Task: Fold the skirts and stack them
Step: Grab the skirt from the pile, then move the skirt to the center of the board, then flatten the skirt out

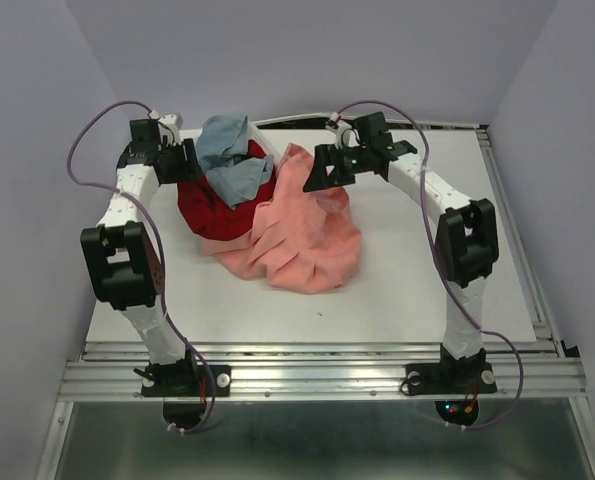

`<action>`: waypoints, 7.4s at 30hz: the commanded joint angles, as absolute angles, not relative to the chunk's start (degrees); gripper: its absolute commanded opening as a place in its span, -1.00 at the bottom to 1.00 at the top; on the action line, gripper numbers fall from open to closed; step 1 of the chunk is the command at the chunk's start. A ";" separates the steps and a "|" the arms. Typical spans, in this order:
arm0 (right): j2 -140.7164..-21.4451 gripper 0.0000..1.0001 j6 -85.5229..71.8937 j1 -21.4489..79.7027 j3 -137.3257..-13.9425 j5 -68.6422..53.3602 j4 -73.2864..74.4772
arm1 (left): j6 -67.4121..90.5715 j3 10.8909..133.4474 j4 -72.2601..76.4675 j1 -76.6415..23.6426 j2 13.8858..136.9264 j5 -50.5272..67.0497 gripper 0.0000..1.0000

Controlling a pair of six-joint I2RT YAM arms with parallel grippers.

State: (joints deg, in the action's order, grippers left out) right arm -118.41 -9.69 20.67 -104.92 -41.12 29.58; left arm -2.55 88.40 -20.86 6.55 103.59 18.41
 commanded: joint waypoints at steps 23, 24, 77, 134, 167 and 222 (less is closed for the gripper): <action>-114.37 -0.99 -5.19 27.33 -110.74 -33.33 26.80 | 10.71 81.21 -13.10 11.50 110.74 26.45 -1.00; -113.30 -0.99 -5.10 26.12 -110.39 -32.79 26.81 | 11.68 80.95 -12.57 12.12 110.31 27.24 -1.00; -93.78 -0.99 -3.43 -0.44 -98.00 -35.95 28.83 | -106.47 87.71 -56.66 14.41 92.36 30.68 0.66; -97.92 0.86 -2.55 26.57 -80.33 -34.36 23.01 | -20.66 67.94 -6.14 2.82 75.23 41.22 0.97; -119.18 0.02 -1.58 20.13 -104.51 -25.13 37.27 | -4.40 83.49 -14.50 -20.12 108.28 35.33 0.64; -81.13 -0.99 15.74 7.40 -94.57 -14.06 30.24 | -0.35 85.25 -5.89 -21.27 86.49 -15.02 -1.00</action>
State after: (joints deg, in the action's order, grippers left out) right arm -86.70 16.25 11.20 -93.49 -16.91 35.33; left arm -1.17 83.33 -9.17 -21.47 90.70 -0.75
